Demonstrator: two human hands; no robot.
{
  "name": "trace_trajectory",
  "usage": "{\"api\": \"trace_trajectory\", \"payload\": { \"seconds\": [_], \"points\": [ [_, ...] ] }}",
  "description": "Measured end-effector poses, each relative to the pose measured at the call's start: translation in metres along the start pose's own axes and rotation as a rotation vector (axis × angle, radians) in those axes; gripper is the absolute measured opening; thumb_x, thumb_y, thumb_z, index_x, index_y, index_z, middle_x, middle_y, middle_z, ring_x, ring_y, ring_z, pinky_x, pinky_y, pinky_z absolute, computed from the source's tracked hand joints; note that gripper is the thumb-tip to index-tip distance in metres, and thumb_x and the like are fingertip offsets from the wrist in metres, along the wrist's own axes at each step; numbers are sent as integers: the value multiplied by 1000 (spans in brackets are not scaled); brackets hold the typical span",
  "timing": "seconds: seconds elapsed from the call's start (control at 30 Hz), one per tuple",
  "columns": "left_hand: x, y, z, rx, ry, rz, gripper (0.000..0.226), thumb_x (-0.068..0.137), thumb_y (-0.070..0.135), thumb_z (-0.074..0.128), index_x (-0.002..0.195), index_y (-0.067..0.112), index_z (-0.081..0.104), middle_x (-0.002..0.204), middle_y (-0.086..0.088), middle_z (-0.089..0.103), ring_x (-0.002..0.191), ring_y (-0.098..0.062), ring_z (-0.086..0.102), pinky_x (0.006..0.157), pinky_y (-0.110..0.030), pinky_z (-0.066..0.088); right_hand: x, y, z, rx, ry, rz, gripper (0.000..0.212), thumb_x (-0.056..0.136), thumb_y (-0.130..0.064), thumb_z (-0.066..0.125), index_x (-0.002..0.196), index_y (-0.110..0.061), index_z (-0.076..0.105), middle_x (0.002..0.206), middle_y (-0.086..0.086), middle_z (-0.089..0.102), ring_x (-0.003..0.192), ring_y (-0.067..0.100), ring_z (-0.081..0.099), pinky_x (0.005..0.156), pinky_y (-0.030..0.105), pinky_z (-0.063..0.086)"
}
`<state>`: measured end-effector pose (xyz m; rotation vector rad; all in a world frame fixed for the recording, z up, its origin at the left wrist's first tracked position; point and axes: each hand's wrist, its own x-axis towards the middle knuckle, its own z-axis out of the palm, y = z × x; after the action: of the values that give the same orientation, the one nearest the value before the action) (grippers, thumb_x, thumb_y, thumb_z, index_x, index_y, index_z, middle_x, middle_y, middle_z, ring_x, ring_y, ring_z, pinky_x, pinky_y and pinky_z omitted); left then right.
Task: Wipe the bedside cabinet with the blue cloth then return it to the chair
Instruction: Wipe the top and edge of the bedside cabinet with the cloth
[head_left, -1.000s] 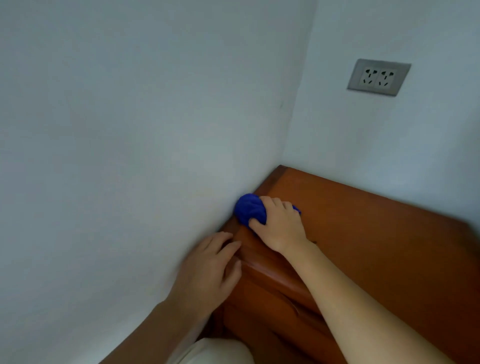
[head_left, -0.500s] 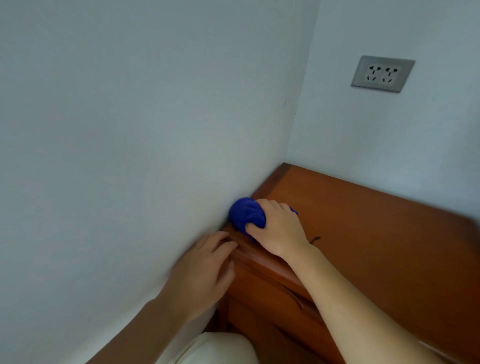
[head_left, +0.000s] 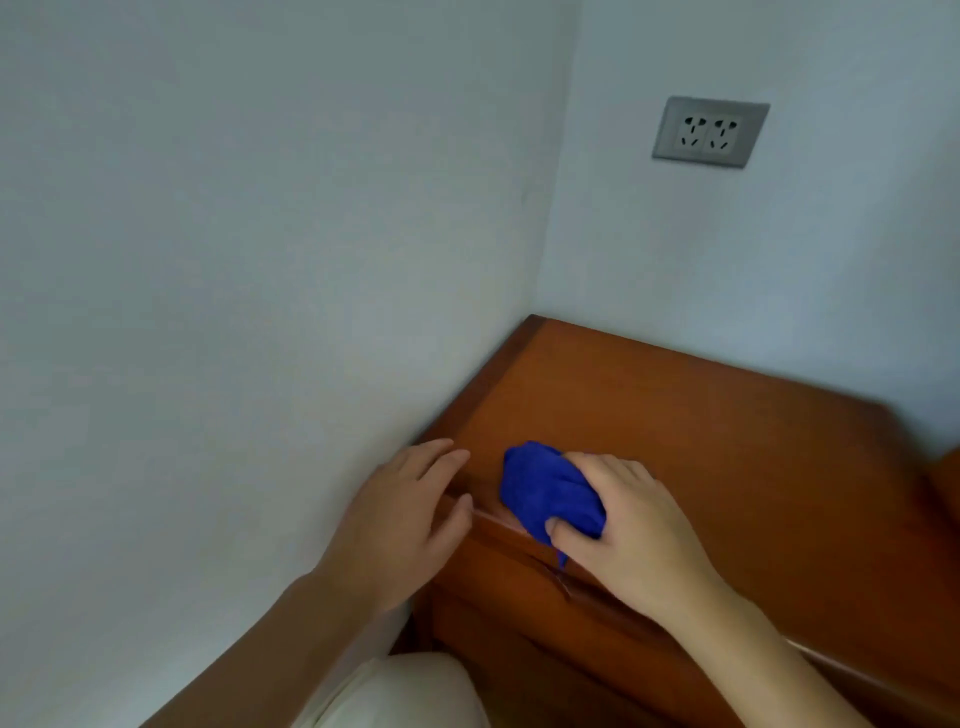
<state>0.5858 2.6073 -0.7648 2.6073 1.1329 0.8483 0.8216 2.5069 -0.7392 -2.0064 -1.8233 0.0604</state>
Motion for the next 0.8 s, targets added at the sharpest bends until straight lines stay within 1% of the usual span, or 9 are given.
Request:
{"api": "trace_trajectory", "payload": {
  "seconds": [0.13,0.3,0.4,0.57,0.67,0.73,0.8],
  "points": [
    [12,17,8,35,-73,44,53,96,54,37,138,27,57,146,4,52,133,-16,47,110,-40,41,-10,24,-14,-9,47,129,63,89,-58,63,146,-37,44,135,-21,53,127,6,46,99,23,36],
    [24,38,18,71,-115,83,57,96,56,32,138,27,57,148,2,51,136,-17,44,112,-37,35,-29,43,-28,-32,65,229,64,88,-58,64,146,-36,46,135,-21,54,127,7,47,103,27,40],
    [31,50,25,67,-144,113,60,96,58,29,141,28,54,150,3,48,139,-16,39,113,-35,30,-44,58,-37,-39,69,274,64,87,-58,65,144,-35,48,133,-20,56,126,9,49,103,31,43],
    [42,77,42,44,-185,167,59,96,57,31,138,24,57,147,-1,51,138,-20,42,112,-39,33,-76,82,-57,-56,111,378,66,86,-60,63,145,-33,49,135,-16,58,127,12,49,104,34,44],
    [49,97,51,48,-218,220,59,97,57,31,140,24,54,149,0,48,139,-19,40,113,-37,30,-99,96,-69,-68,147,458,66,85,-58,63,144,-30,51,135,-12,59,126,17,51,103,38,44],
    [56,109,56,57,-239,249,58,98,56,31,142,24,52,150,0,47,140,-17,38,114,-36,27,-109,99,-72,-79,171,499,65,85,-56,65,143,-30,51,135,-10,59,125,19,51,101,37,43],
    [65,116,62,54,-246,258,60,97,57,30,140,24,54,149,0,49,139,-17,39,114,-38,29,-110,97,-70,-119,189,528,63,86,-53,65,142,-28,52,134,-7,60,124,21,51,101,36,40]
  ]
}}
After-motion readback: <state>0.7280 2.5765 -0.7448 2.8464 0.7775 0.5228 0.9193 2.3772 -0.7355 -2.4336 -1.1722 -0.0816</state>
